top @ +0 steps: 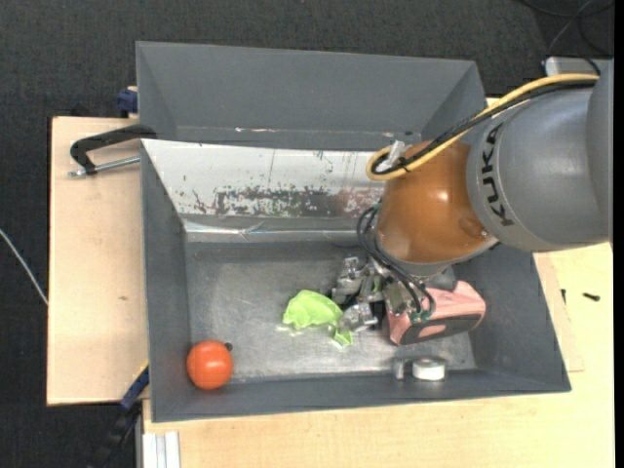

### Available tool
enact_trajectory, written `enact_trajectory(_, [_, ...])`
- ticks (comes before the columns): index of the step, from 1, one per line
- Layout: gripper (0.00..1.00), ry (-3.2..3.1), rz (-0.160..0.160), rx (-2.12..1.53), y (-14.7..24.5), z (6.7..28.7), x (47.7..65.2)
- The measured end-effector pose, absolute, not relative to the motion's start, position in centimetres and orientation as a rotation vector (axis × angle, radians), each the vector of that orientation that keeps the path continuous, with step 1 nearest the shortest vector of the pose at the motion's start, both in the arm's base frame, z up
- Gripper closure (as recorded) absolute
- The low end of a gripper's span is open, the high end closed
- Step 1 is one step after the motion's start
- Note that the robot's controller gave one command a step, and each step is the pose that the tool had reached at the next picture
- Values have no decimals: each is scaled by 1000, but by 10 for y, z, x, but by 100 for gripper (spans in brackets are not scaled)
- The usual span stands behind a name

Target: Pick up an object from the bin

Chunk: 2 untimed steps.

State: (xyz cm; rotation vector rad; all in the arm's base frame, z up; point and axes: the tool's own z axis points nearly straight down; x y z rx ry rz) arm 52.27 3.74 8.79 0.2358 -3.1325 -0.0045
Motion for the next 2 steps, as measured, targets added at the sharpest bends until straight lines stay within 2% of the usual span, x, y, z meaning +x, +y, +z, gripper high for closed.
enact_trajectory(1, [100,-3133,-4,236,37,88,523])
enact_trajectory(2, [100,-3129,-2,324,20,200,499])
